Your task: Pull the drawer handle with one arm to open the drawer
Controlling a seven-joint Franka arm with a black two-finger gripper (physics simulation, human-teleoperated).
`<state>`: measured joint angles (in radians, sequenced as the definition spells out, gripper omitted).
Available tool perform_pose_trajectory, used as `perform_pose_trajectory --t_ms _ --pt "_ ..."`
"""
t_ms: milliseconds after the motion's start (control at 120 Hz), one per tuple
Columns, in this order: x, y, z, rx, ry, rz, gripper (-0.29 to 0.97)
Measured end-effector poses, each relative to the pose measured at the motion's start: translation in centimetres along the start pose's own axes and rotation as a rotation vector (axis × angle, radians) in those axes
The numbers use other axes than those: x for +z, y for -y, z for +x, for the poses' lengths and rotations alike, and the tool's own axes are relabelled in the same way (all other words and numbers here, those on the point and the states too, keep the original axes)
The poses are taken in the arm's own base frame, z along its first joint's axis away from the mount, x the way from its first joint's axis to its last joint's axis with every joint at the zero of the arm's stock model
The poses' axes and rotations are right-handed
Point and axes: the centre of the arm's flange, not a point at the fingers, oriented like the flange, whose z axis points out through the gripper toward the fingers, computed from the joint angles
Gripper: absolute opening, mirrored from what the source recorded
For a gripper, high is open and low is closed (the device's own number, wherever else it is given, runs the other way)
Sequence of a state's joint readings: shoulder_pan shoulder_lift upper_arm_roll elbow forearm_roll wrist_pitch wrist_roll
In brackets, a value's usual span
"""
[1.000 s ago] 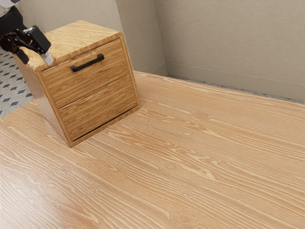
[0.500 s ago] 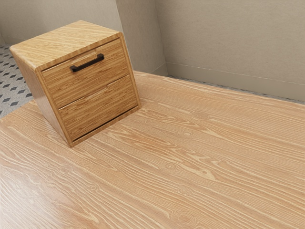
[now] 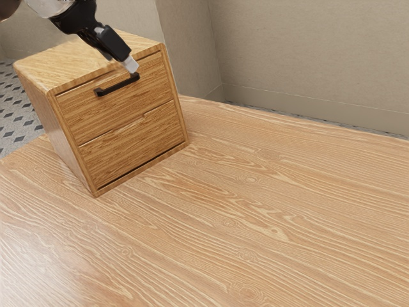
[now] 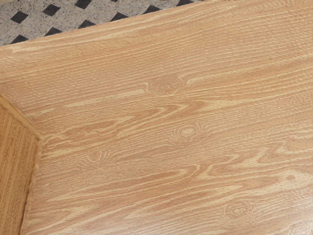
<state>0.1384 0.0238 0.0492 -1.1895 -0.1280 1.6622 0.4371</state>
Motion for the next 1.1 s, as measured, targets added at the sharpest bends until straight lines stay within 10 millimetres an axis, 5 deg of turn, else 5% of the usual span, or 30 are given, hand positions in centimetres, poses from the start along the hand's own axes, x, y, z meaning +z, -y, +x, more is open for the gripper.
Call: perform_pose_trajectory --t_ms 133,175,208,267,392,458,508,617,683,1100 --pt "1.7 -20.6 5.0 0.333 -0.014 -0.172 0.68" --pt "2.2 -24.6 5.3 0.394 -0.012 -0.204 0.68" --pt "2.5 -25.8 5.4 0.409 -0.010 -0.213 0.67" --pt "3.3 -22.1 5.6 0.345 -0.003 -0.185 0.67" --pt "4.2 -2.5 2.1 0.019 0.029 -0.034 0.68" --pt "3.9 2.7 0.2 -0.071 0.033 0.009 0.68" --pt "4.2 2.6 0.4 -0.070 0.031 0.008 0.68" --pt "5.4 -2.1 2.7 0.007 0.025 -0.030 0.68" --pt "5.5 -3.3 3.1 0.030 0.022 -0.036 0.68" --pt "5.2 1.2 1.4 -0.007 0.069 0.095 0.68"
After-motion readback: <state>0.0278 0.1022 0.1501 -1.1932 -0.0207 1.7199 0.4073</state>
